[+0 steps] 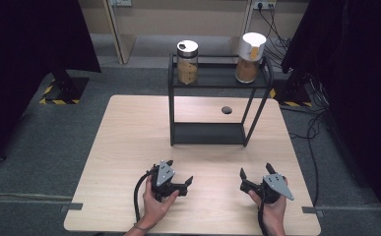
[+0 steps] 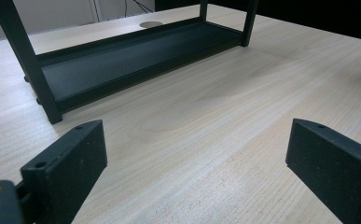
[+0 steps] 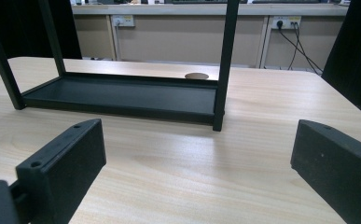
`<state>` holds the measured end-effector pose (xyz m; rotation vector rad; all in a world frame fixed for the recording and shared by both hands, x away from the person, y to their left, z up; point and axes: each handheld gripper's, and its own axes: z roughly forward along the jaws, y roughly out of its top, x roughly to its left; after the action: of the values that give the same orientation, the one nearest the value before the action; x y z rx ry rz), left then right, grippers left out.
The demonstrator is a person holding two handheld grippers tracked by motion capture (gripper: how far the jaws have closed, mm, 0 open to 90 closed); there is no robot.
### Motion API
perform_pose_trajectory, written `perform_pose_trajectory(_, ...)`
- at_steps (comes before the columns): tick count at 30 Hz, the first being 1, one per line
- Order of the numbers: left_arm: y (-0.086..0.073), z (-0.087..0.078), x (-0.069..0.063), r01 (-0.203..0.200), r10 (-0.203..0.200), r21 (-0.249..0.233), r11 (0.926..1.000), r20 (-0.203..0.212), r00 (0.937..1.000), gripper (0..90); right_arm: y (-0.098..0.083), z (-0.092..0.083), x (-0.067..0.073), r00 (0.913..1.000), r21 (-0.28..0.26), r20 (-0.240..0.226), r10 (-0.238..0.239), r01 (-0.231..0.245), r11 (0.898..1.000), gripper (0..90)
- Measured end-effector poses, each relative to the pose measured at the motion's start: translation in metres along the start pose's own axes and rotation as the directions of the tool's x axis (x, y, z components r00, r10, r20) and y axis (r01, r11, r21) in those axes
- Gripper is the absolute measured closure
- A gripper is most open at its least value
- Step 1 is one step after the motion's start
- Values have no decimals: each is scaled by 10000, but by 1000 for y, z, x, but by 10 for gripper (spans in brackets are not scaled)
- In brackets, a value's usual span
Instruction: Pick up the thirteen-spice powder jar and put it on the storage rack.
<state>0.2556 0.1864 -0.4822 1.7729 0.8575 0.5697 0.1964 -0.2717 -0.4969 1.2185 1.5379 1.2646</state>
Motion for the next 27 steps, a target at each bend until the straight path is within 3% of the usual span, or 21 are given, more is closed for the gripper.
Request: perform_pose_trajectory(27,0,0,-1,1,-1,18,10000,70,10000,44,-5,-2,0,9997,-51,39,237,-237,9997,35)
